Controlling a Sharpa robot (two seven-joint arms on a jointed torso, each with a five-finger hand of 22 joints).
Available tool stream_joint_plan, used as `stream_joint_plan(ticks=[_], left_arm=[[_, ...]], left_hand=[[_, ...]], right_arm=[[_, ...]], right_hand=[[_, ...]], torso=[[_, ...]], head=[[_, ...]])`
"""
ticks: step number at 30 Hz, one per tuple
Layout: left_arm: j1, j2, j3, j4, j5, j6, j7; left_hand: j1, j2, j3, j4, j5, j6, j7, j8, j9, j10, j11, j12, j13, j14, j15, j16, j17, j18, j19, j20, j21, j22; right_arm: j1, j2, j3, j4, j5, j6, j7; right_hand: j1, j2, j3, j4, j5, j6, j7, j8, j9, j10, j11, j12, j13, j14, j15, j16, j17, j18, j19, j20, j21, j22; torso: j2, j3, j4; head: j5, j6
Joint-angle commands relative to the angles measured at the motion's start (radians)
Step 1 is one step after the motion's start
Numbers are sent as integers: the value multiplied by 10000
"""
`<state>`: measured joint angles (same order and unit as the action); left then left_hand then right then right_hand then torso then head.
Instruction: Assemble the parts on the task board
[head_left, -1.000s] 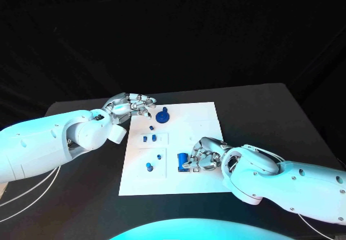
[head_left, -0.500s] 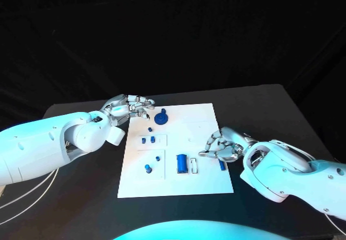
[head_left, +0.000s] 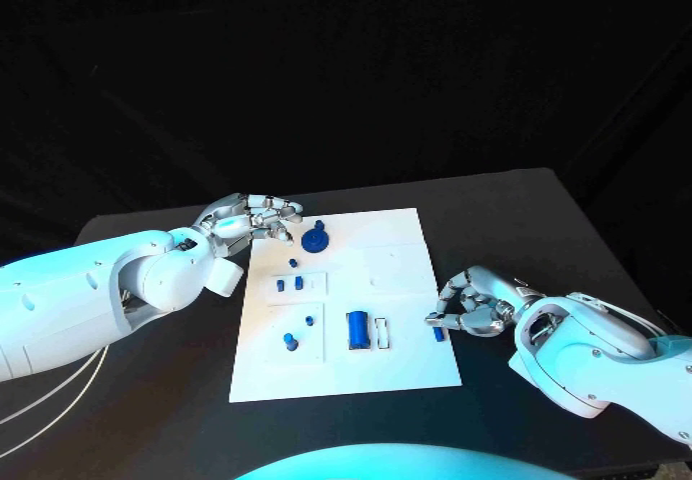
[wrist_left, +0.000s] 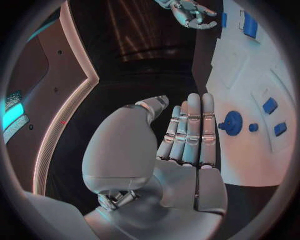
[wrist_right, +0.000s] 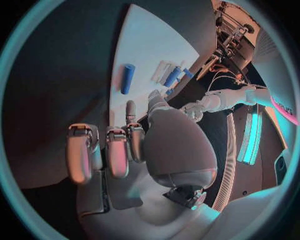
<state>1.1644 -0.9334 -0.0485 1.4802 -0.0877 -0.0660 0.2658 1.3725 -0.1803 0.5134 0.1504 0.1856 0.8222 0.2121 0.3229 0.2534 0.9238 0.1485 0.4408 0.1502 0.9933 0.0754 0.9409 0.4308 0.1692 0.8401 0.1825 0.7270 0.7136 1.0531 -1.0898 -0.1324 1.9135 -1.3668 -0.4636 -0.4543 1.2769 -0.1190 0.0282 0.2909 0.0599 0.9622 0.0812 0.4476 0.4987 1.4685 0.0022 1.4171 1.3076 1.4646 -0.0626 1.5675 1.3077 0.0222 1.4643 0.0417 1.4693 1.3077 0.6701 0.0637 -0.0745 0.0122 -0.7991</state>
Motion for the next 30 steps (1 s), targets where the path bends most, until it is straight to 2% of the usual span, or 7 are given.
stream_joint_plan(ticks=[1, 13, 24, 30], left_arm=[[-4, 2, 6, 27, 12, 69, 96], [-5, -23, 6, 32, 8, 72, 96], [-5, -44, 6, 32, 8, 87, 88], [-5, -42, 6, 30, 8, 94, 80]], left_hand=[[61, 22, 47, 6, 11, -72, 19, 39, 14, -46, -11, 63, 13, -61, 29, 46, 9, 128, 55, -23, -47, -16], [61, 22, 47, 6, 11, -72, 19, 39, 14, -46, -11, 63, 13, -61, 29, 46, 9, 128, 55, -23, -47, -16], [61, 22, 47, 6, 11, -72, 19, 39, 14, -46, -11, 63, 13, -61, 29, 46, 9, 128, 55, -23, -47, -16], [61, 22, 47, 6, 11, -72, 19, 39, 14, -46, -11, 63, 13, -61, 29, 46, 9, 128, 55, -23, -47, -16]], right_arm=[[-126, 105, -1, -53, -945, 287, -302], [-281, 296, -7, -244, -1758, 521, -1135], [-379, 517, -7, -332, -1943, 713, -1267], [-465, 675, -7, -293, -1947, 558, -1240]], right_hand=[[33, -87, 102, -3, 18, 134, -24, -37, 5, 257, 19, -54, 1640, 1029, 30, -36, 2502, -48, 845, 54, 38, 2399], [-8, -134, 150, 11, 13, 286, -67, 0, 32, 240, -18, -113, 1608, 1025, 0, -47, 2483, -39, 834, 34, -9, 2388], [-32, -164, 194, 2, 15, 412, -114, 51, 64, 254, -56, -100, 1619, 1026, -29, -44, 2488, -48, 847, 13, 43, 2401], [-37, -186, 195, 3, 14, 430, -121, 60, 70, 255, -62, -103, 1619, 1027, -35, -42, 2494, -47, 845, 9, 34, 2398]], torso=[[7, 11, 37], [14, -8, 33], [14, -7, 27], [14, 5, 50]], head=[[-33, -21], [-49, -58], [-41, -72], [-25, -90]])
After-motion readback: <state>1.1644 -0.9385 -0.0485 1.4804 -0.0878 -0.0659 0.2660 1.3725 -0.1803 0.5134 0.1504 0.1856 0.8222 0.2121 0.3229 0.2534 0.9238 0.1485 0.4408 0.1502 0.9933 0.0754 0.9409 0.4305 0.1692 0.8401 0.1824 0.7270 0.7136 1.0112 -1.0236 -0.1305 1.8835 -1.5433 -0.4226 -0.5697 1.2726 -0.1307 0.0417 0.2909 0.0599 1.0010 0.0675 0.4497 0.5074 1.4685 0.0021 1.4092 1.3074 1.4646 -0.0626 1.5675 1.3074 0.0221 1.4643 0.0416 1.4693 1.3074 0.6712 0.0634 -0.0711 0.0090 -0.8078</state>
